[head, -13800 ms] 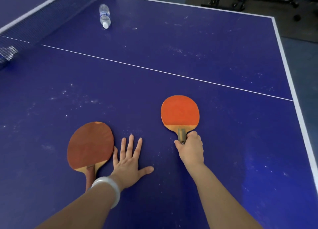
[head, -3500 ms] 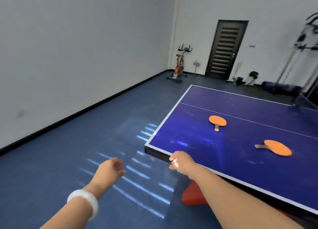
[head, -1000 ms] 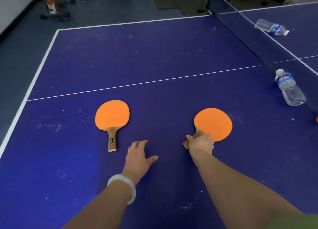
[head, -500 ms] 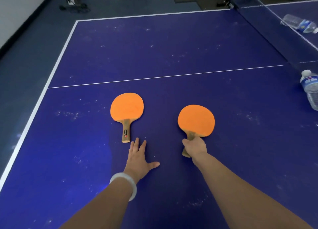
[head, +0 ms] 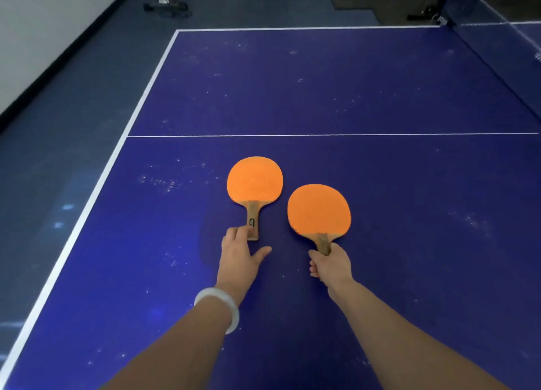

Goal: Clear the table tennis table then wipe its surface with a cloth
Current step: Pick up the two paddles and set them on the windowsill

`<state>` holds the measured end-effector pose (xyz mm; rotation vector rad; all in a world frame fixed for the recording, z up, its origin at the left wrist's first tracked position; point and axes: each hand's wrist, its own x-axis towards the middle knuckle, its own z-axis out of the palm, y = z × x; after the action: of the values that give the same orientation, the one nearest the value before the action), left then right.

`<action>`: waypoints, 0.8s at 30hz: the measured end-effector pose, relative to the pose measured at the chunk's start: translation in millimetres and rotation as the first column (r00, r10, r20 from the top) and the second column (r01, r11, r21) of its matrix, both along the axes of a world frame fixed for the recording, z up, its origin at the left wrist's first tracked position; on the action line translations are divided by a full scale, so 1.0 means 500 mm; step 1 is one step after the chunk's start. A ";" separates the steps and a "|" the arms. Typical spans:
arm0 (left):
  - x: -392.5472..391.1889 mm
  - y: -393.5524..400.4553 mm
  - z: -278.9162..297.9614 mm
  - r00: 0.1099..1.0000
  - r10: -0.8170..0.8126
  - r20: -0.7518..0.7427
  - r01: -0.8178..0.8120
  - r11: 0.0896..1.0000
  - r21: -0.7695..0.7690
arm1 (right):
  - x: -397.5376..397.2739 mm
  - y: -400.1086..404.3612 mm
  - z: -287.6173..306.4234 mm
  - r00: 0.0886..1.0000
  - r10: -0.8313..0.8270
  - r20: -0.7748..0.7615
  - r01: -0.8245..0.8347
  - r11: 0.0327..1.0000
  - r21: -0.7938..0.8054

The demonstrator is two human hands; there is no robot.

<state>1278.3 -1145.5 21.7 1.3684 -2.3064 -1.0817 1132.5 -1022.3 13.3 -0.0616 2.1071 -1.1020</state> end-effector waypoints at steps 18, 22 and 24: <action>-0.114 -0.078 -0.063 0.964 0.215 0.155 -0.196 0.972 -0.128 | 0.011 -0.044 -0.031 0.966 0.199 -0.163 -0.136 0.934 0.332; -0.101 -0.078 -0.062 0.969 0.192 0.158 -0.181 0.980 -0.076 | 0.014 -0.044 -0.027 0.967 0.198 -0.160 -0.139 0.937 0.320; -0.080 -0.061 -0.060 0.972 0.183 0.151 -0.178 0.983 -0.045 | 0.017 -0.045 -0.024 0.966 0.196 -0.167 -0.136 0.939 0.316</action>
<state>1238.3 -1176.0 -8.1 1.6661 -2.2379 -0.9096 1140.8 -1044.8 1.6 -0.2069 2.3763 -0.6871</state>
